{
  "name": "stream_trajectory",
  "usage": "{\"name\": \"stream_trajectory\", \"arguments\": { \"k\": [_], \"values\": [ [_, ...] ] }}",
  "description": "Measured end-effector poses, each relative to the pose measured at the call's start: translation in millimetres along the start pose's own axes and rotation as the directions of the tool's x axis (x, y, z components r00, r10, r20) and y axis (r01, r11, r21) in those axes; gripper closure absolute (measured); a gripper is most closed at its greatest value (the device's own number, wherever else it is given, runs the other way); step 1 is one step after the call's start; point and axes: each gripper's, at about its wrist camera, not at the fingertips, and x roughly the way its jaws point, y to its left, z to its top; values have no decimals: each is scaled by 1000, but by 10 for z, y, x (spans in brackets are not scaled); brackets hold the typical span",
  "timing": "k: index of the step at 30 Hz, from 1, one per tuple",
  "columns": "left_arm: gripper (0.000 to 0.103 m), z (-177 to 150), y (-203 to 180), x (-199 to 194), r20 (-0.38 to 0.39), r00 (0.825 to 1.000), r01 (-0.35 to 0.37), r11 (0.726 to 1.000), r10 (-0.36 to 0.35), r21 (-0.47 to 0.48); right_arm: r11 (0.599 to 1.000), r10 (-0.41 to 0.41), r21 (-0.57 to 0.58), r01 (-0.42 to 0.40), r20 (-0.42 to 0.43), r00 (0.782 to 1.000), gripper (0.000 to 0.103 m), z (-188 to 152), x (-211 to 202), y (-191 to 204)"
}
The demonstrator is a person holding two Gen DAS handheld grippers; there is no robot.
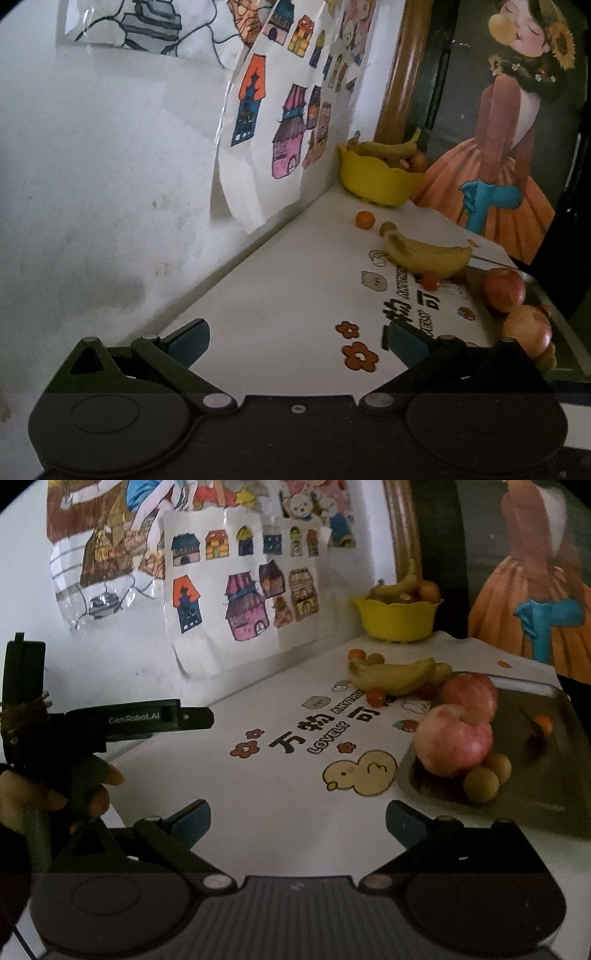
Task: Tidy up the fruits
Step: 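Open both tools and pull them back from the tray, then move both tools toward the bananas lying beside the tray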
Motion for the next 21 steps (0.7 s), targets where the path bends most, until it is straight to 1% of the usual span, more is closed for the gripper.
{"name": "stream_trajectory", "arguments": {
  "k": [4, 9, 11, 15, 18, 21],
  "values": [
    [1, 99, -18, 60, -20, 1000, 1, 1000, 0, 12, 999, -5, -45, 4, -24, 1000, 0, 187, 90, -44],
    [1, 212, -99, 194, -41, 999, 34, 999, -33, 41, 990, -2, -138, -3, -37, 999, 0, 465, 175, -159],
    [1, 249, -168, 283, -54, 997, 51, 997, -48, 60, 985, -13, -175, 6, -35, 999, 0, 578, 215, -234],
    [1, 299, -378, 476, -76, 992, 107, 988, -99, 113, 974, -48, -222, 39, -35, 998, 0, 797, 359, -419],
    [1, 335, -570, 648, -97, 984, 160, 975, -146, 153, 972, -47, -231, 37, -40, 998, 0, 961, 508, -603],
    [1, 391, -754, 833, -116, 976, 204, 961, -185, 185, 979, -24, -201, 13, -52, 998, 0, 1119, 689, -839]
  ]
}}
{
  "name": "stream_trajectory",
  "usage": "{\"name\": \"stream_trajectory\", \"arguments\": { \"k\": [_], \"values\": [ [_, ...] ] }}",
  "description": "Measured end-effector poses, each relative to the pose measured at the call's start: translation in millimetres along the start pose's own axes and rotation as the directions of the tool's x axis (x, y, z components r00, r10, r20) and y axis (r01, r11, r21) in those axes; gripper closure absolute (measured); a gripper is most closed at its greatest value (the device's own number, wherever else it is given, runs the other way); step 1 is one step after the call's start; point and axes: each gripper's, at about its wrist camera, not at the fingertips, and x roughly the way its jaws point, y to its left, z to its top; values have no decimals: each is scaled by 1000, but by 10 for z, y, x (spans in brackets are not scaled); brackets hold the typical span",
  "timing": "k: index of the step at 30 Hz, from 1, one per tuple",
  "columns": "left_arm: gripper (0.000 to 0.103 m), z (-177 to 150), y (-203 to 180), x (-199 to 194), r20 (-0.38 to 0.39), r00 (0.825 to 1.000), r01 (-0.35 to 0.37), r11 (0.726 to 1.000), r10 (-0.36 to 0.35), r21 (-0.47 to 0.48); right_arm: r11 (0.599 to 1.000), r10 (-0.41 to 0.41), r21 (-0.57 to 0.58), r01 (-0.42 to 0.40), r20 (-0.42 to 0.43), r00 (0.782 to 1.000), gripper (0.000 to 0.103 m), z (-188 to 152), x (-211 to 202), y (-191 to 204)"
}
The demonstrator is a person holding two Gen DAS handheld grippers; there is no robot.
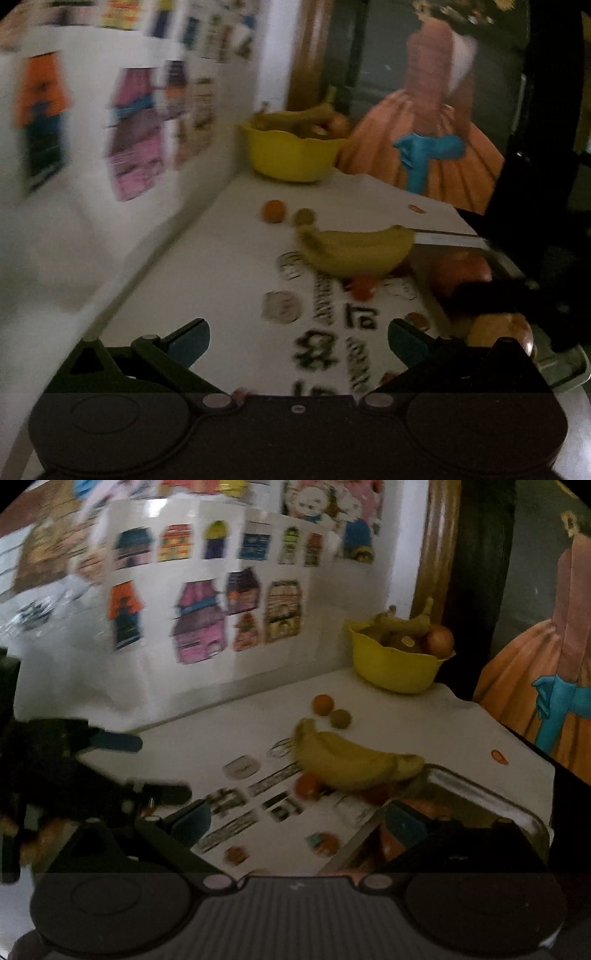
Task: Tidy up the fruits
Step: 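Move both tools toward the bananas lying beside the tray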
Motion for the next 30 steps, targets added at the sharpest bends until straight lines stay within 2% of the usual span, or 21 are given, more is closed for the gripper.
{"name": "stream_trajectory", "arguments": {
  "k": [5, 9, 13, 15, 20, 22, 24, 26, 27, 28, 30],
  "values": [
    [1, 127, -153, 361, -24, 999, 40, 999, -39, 30, 997, 74, 20, -74, -17, 997, 0, 176, 339, -401],
    [1, 173, -202, 594, -46, 997, 57, 998, -57, 10, 994, 106, 22, -105, -41, 993, 0, 292, 616, -593],
    [3, 201, -265, 762, -61, 996, 68, 998, -67, 16, 986, 148, 83, -142, -77, 986, 0, 327, 865, -751],
    [6, 212, -302, 829, -69, 994, 82, 996, -80, 28, 978, 178, 129, -166, -84, 980, 2, 317, 942, -827],
    [15, 206, -357, 927, -84, 991, 103, 994, -100, 36, 968, 207, 162, -189, -98, 974, 16, 244, 1034, -894],
    [23, 203, -374, 952, -83, 991, 106, 994, -102, 41, 966, 214, 173, -194, -103, 971, 23, 221, 1062, -905],
    [29, 214, -391, 968, -81, 992, 102, 994, -98, 46, 965, 214, 176, -194, -99, 972, 24, 210, 1063, -914],
    [43, 227, -396, 977, -79, 992, 101, 994, -98, 43, 967, 203, 175, -184, -95, 975, 29, 210, 1052, -912],
    [47, 233, -402, 986, -80, 992, 104, 994, -100, 43, 969, 193, 177, -175, -93, 977, 31, 209, 1046, -916],
    [54, 236, -404, 989, -82, 991, 108, 993, -105, 41, 970, 183, 180, -164, -93, 979, 37, 207, 1041, -921],
    [59, 240, -413, 995, -84, 990, 113, 993, -109, 43, 969, 175, 194, -156, -89, 980, 49, 201, 1024, -951]
  ]
}}
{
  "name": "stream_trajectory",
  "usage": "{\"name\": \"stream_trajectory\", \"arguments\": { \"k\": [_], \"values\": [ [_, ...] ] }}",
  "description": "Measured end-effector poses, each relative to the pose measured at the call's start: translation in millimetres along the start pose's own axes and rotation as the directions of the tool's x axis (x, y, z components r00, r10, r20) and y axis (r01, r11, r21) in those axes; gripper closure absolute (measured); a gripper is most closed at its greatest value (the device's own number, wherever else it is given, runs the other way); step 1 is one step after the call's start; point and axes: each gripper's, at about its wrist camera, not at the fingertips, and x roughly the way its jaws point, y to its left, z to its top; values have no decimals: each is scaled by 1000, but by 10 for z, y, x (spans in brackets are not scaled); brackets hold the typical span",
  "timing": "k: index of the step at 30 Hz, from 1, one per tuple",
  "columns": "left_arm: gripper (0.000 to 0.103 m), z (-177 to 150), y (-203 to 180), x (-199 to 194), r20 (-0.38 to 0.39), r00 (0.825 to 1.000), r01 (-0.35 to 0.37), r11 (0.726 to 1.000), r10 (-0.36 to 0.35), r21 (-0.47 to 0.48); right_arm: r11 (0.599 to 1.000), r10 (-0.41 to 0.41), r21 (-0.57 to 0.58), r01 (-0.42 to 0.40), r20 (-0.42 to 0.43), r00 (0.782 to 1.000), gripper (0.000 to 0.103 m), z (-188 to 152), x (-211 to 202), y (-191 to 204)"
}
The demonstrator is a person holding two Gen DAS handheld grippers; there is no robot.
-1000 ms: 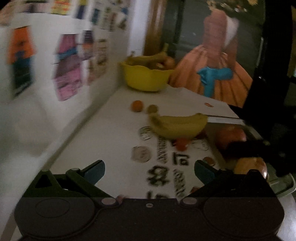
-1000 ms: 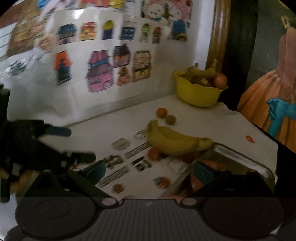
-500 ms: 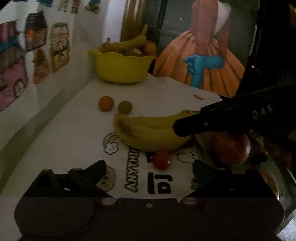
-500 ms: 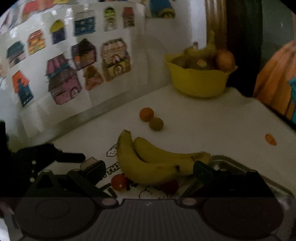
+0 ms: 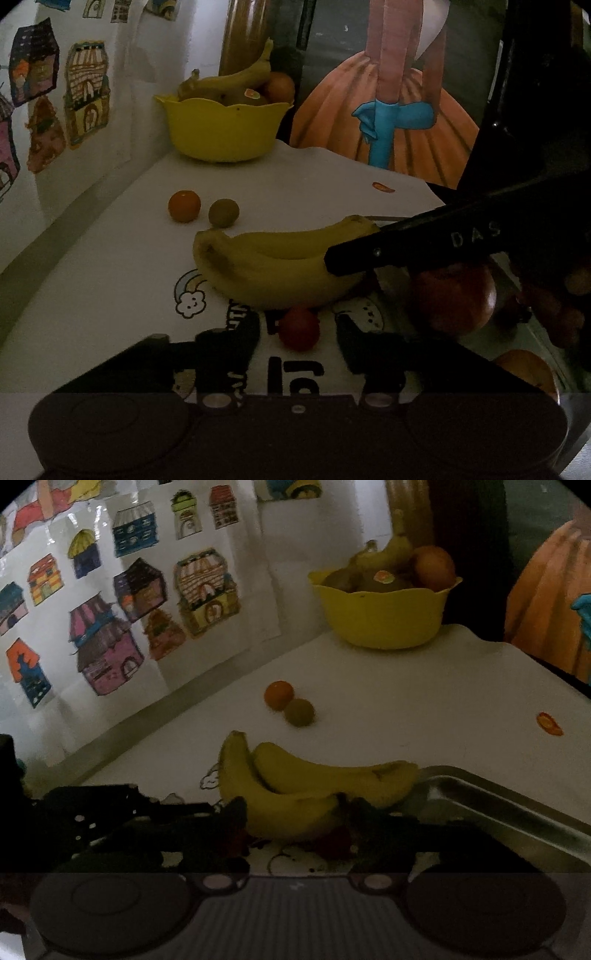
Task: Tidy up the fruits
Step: 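Move both tools toward the bananas lying beside the tray, then grasp a small red fruit with the left tool while the right tool grasps a banana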
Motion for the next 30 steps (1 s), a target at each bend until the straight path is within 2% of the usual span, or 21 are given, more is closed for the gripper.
{"name": "stream_trajectory", "arguments": {
  "k": [2, 4, 7, 11, 22, 24, 25, 30],
  "values": [
    [71, 2, -14, 1, -5, 1000, 6, 1000, -6, 6, 1000, 8, 16, -8, 5, 1000, 53, -1, -20, -22],
    [78, 10, -31, 1, -14, 1000, 5, 1000, -4, 14, 1000, 4, 15, -4, 9, 1000, 54, -8, -33, -9],
    [78, 2, -35, -48, -23, 1000, -7, 1000, 8, 12, 1000, -4, 21, 4, 13, 1000, 57, -15, -69, 21],
    [78, -32, -8, -158, -41, 997, -61, 998, 61, -1, 1000, -3, 31, 3, 16, 1000, 62, -36, -154, 77],
    [78, -244, 250, -565, -48, 992, -123, 990, 120, -71, 999, 47, 13, -46, -55, 997, 62, -208, -193, 470],
    [78, -280, 302, -635, -49, 991, -131, 989, 127, -75, 999, 46, 8, -46, -67, 997, 57, -224, -167, 547],
    [78, -292, 325, -655, -48, 990, -135, 988, 131, -78, 999, 32, 1, -32, -66, 997, 52, -225, -155, 583],
    [78, -343, 422, -741, -37, 988, -150, 985, 147, -89, 994, -84, -66, 81, -40, 996, 37, -172, -36, 701]
  ]
}}
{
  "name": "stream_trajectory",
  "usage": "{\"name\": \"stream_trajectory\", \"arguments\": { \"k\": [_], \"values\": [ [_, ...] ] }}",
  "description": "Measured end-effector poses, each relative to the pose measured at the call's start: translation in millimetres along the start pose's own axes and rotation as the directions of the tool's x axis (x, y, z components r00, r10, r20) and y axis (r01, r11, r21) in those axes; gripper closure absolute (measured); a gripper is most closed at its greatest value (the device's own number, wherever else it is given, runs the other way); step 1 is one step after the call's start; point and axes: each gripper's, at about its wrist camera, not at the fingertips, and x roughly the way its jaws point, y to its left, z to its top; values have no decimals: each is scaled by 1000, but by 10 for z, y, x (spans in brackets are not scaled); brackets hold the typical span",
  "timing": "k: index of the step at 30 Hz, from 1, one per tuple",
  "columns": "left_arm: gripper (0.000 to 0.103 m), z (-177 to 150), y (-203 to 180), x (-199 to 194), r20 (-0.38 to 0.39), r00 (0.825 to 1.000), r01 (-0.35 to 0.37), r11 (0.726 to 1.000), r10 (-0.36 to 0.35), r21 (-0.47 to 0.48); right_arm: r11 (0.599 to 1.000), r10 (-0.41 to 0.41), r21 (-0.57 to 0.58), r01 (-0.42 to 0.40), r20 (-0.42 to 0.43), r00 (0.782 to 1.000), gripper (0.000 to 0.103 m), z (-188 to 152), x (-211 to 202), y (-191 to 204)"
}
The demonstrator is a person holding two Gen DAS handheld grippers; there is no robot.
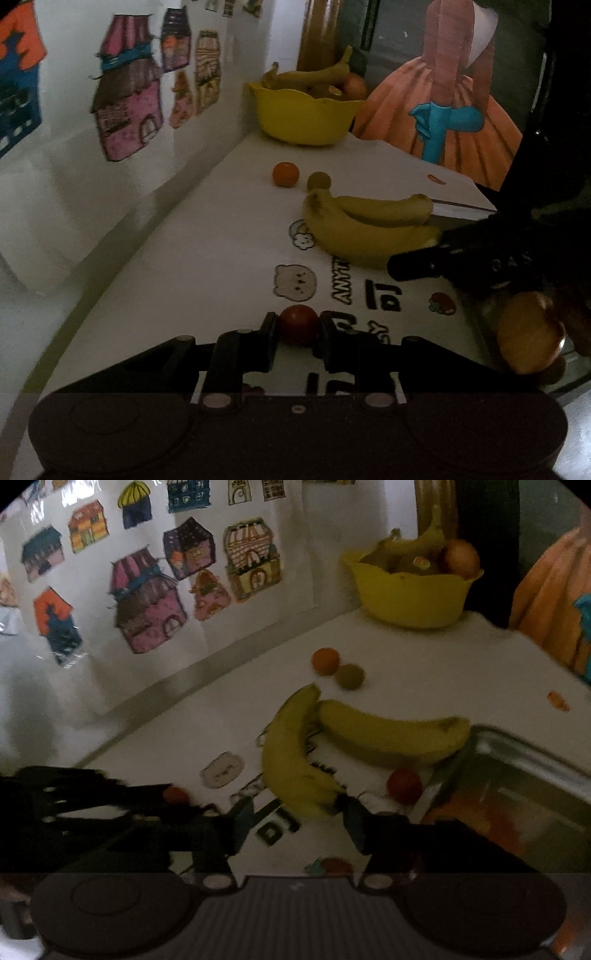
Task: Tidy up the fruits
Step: 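Grasp a small red fruit with the left tool while the right tool grasps a banana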
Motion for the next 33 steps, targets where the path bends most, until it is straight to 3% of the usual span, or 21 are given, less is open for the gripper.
{"name": "stream_trajectory", "arguments": {
  "k": [2, 6, 8, 13, 17, 24, 33],
  "values": [
    [78, -12, 25, -14, 5, 1000, -2, 1000, 2, -5, 1000, -15, -13, 15, -2, 1000, 27, 31, 63, 12],
    [78, -24, 41, -19, 11, 1000, 0, 1000, 0, -9, 998, -42, -39, 42, -11, 999, 26, 127, 136, 23],
    [78, -33, 57, -25, 15, 1000, 2, 1000, -1, -9, 997, -38, -72, 33, -65, 997, 22, 147, 184, 34],
    [78, -54, 107, -51, 22, 1000, 3, 1000, -3, -20, 990, -18, -139, 2, -119, 993, 23, 75, 147, 67],
    [78, -58, 139, -66, 26, 1000, 2, 1000, -2, -26, 981, -77, -183, 58, -99, 992, 23, 36, 50, 42],
    [78, -73, 119, -62, 30, 1000, -7, 1000, 8, -20, 980, -45, -197, 31, -66, 997, 23, 193, 132, 50],
    [78, -57, 120, -76, 20, 1000, -17, 1000, 17, -23, 964, -6, -265, -30, -133, 991, 45, 354, 564, 170]
  ]
}}
